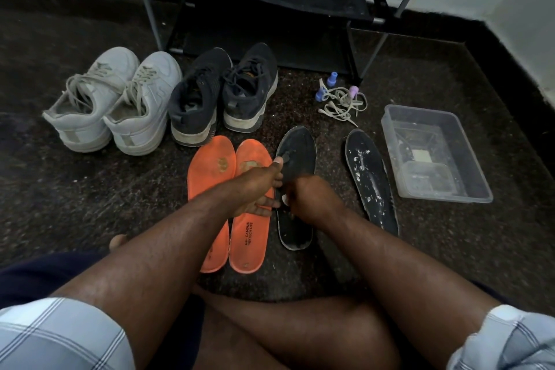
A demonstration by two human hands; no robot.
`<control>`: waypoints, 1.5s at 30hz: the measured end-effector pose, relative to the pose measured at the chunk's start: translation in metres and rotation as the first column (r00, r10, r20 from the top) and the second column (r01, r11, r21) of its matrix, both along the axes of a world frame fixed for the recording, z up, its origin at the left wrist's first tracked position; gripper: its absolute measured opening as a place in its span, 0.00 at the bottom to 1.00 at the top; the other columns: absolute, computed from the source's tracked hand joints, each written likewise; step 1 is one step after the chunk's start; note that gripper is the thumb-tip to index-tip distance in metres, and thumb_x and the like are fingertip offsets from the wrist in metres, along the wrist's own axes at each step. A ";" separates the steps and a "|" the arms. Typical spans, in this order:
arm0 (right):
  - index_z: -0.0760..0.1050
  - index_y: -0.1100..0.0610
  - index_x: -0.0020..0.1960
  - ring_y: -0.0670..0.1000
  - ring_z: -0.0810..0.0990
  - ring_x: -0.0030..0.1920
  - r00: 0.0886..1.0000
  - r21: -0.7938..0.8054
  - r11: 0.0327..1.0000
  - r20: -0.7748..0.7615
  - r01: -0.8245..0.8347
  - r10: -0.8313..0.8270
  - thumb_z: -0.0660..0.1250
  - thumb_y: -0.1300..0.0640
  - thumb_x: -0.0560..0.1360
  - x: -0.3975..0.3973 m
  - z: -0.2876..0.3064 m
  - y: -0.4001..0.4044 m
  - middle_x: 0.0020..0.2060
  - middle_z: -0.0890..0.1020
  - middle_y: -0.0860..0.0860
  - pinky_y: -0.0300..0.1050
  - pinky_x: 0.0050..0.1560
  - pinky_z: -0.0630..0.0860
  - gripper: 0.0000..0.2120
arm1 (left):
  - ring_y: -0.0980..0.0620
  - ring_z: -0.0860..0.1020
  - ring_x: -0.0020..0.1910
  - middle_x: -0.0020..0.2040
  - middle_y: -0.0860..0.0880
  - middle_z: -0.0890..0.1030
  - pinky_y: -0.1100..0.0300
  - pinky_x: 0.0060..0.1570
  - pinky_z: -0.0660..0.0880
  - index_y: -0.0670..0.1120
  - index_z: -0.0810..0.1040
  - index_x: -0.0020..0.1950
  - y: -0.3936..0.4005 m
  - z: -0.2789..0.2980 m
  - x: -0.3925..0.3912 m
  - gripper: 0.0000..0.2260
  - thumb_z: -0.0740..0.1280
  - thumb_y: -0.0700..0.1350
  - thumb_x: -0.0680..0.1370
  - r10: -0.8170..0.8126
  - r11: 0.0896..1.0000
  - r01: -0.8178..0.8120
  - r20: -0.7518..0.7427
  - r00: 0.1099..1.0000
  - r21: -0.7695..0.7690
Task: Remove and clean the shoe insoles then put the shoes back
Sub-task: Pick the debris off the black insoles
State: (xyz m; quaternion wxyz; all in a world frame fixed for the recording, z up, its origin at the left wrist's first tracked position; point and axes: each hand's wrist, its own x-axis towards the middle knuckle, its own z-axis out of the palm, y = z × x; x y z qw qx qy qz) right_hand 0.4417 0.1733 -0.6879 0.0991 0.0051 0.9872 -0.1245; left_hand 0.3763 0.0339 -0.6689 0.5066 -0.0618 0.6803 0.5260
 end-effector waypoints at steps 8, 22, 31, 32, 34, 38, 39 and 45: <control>0.81 0.58 0.49 0.60 0.82 0.47 0.999 0.043 0.999 0.036 -0.018 0.016 0.65 0.53 0.76 0.003 0.005 -0.006 0.46 0.83 0.59 0.48 0.43 0.77 0.10 | 0.43 0.79 0.62 0.75 0.51 0.70 0.47 0.58 0.76 0.49 0.68 0.76 0.001 0.001 0.001 0.30 0.53 0.66 0.81 -0.005 1.000 0.005 0.009 1.000 -0.001; 0.84 0.53 0.50 0.51 0.80 0.50 0.990 -0.156 0.983 -0.084 0.095 -0.109 0.71 0.59 0.72 -0.007 0.012 0.038 0.48 0.83 0.52 0.41 0.50 0.73 0.08 | 0.43 0.82 0.56 0.69 0.51 0.75 0.46 0.57 0.78 0.48 0.73 0.69 -0.001 -0.004 -0.003 0.28 0.54 0.67 0.81 0.020 1.000 -0.020 -0.009 1.000 0.009; 0.80 0.61 0.46 0.60 0.81 0.46 0.954 0.157 0.948 0.166 -0.276 0.250 0.61 0.52 0.77 0.007 0.001 0.012 0.45 0.83 0.59 0.50 0.45 0.75 0.14 | 0.40 0.81 0.58 0.71 0.50 0.74 0.46 0.54 0.78 0.47 0.73 0.70 -0.001 0.000 -0.001 0.31 0.53 0.69 0.80 0.061 0.998 -0.062 0.033 0.998 0.013; 0.80 0.61 0.48 0.60 0.81 0.47 0.951 0.139 0.950 0.177 -0.278 0.252 0.62 0.53 0.78 0.008 0.003 0.012 0.46 0.83 0.59 0.50 0.46 0.75 0.12 | 0.40 0.80 0.58 0.71 0.50 0.74 0.45 0.55 0.78 0.47 0.73 0.70 -0.001 0.001 -0.001 0.32 0.53 0.69 0.79 0.063 0.998 -0.064 0.037 0.997 0.013; 0.79 0.61 0.50 0.59 0.81 0.49 0.971 0.120 0.968 0.126 -0.220 0.205 0.63 0.56 0.78 0.005 0.010 0.014 0.49 0.82 0.58 0.48 0.48 0.73 0.09 | 0.40 0.81 0.57 0.71 0.50 0.75 0.44 0.57 0.77 0.47 0.73 0.70 -0.001 0.001 -0.001 0.33 0.52 0.70 0.79 0.076 0.997 -0.077 0.037 0.996 0.010; 0.80 0.58 0.48 0.59 0.82 0.46 0.978 0.107 0.979 0.129 -0.175 0.161 0.65 0.58 0.75 0.007 0.010 0.006 0.46 0.83 0.57 0.47 0.44 0.75 0.06 | 0.39 0.81 0.58 0.71 0.50 0.75 0.44 0.58 0.77 0.47 0.74 0.70 -0.001 -0.001 0.000 0.34 0.51 0.71 0.78 0.092 0.996 -0.093 0.050 0.994 0.008; 0.80 0.56 0.46 0.58 0.82 0.45 0.965 0.099 0.972 0.176 -0.212 0.192 0.65 0.58 0.75 0.011 0.008 0.000 0.44 0.84 0.55 0.47 0.43 0.76 0.06 | 0.39 0.81 0.58 0.71 0.50 0.75 0.43 0.59 0.76 0.47 0.74 0.70 -0.001 -0.001 -0.001 0.34 0.51 0.71 0.78 0.099 0.995 -0.100 0.057 0.993 0.009; 0.80 0.57 0.48 0.58 0.82 0.47 0.996 0.062 0.996 0.066 -0.072 0.067 0.66 0.60 0.74 0.004 0.006 0.009 0.47 0.82 0.57 0.48 0.46 0.77 0.05 | 0.39 0.80 0.60 0.73 0.49 0.73 0.45 0.58 0.76 0.46 0.72 0.72 0.001 0.003 0.001 0.36 0.50 0.71 0.78 0.094 0.996 -0.094 0.065 0.993 -0.004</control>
